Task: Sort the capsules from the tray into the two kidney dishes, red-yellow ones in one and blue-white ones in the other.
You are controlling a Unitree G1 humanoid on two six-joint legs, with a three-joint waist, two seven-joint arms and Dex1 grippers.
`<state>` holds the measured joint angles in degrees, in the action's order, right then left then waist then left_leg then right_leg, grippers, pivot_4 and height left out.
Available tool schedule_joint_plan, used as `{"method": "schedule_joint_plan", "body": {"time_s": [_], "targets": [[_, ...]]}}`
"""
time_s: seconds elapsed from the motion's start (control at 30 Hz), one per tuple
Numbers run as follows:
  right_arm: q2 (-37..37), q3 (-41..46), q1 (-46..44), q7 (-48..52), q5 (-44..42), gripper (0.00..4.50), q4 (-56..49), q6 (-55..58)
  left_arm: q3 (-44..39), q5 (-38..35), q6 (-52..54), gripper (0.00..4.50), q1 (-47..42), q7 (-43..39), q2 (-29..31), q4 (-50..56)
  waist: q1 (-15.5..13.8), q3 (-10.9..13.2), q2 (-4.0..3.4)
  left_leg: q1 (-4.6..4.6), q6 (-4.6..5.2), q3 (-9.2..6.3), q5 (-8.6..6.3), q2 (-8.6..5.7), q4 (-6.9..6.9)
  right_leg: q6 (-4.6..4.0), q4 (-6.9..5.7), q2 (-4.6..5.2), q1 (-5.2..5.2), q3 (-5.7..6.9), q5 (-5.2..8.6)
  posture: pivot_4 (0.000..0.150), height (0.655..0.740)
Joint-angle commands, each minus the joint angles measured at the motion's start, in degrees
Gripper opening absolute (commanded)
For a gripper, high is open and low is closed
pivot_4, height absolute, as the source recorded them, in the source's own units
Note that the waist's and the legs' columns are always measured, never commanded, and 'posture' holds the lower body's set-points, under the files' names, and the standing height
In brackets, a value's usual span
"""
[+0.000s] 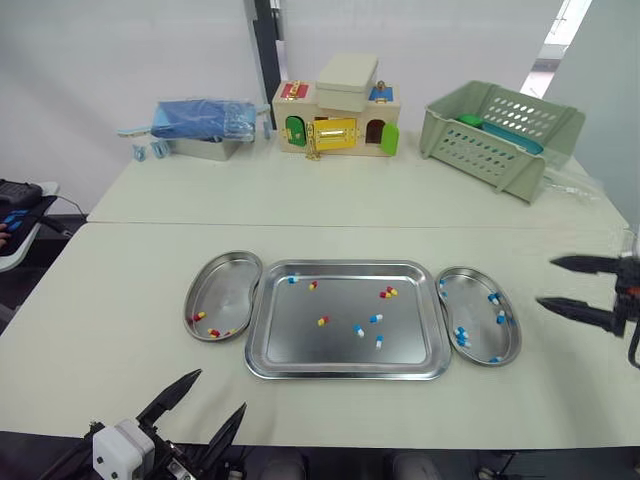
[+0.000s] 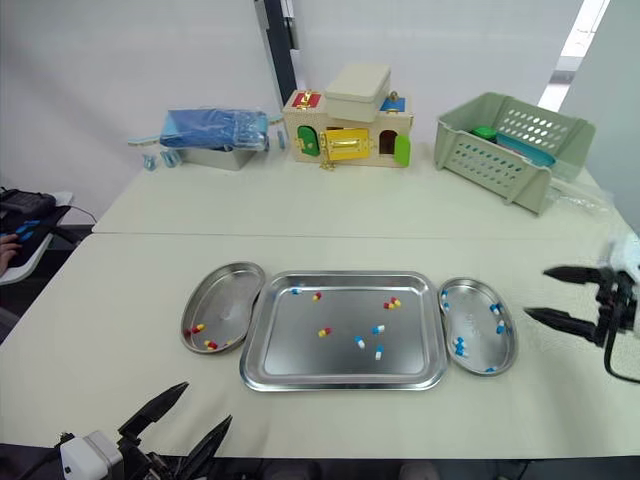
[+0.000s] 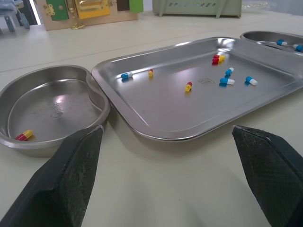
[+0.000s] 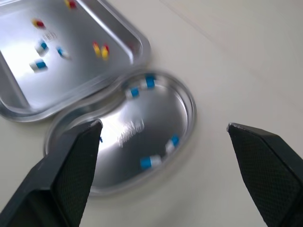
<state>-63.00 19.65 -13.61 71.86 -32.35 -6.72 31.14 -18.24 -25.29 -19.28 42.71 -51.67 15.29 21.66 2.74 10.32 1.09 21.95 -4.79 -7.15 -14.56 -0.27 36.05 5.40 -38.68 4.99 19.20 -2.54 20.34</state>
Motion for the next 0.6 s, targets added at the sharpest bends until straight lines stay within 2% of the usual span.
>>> {"method": "schedule_joint_plan", "body": {"time_s": [0.03, 0.2, 0.33, 0.6], "targets": [[4.1, -9.9, -12.0, -4.5, -4.8, 4.45, -7.7, 10.0, 0.3, 0.1, -0.4, 4.5, 0.3, 2.1, -0.1, 0.7, -0.1, 0.0, 0.19, 0.03, 0.0, -0.04, 0.0, -0.01, 0.0, 0.0, 0.02, 0.0, 0.0, 0.03, 0.0, 0.15, 0.74], [15.9, -27.0, -26.8, -8.8, 0.2, 4.45, -10.6, 14.2, 1.1, 0.6, -0.9, 4.5, 0.3, 4.0, -0.2, 0.9, -0.1, 0.1, 0.23, 0.18, 0.0, -0.15, 0.0, 0.0, 0.0, -0.01, 0.07, -0.02, 0.11, 0.1, -0.01, 0.15, 0.74], [28.7, -41.0, -35.5, -14.5, 11.4, 4.45, -3.3, 10.9, 0.5, 0.1, -2.6, 4.5, 1.3, 4.4, -0.3, 0.1, 0.0, 0.1, 0.22, 0.53, -0.02, -0.26, 0.01, -0.01, 0.03, -0.02, -0.11, 0.0, 0.53, 0.17, -0.01, 0.15, 0.74], [44.4, -50.7, -42.1, -20.5, 22.4, 4.45, 11.3, 7.4, -0.2, -1.0, -6.7, 4.5, 1.7, 3.4, -0.4, -4.7, 0.6, 0.1, 0.2, 0.81, -0.11, -0.31, 0.07, -0.03, 0.07, -0.04, -0.32, -0.02, 0.98, 0.14, -0.02, 0.15, 0.74]]}}
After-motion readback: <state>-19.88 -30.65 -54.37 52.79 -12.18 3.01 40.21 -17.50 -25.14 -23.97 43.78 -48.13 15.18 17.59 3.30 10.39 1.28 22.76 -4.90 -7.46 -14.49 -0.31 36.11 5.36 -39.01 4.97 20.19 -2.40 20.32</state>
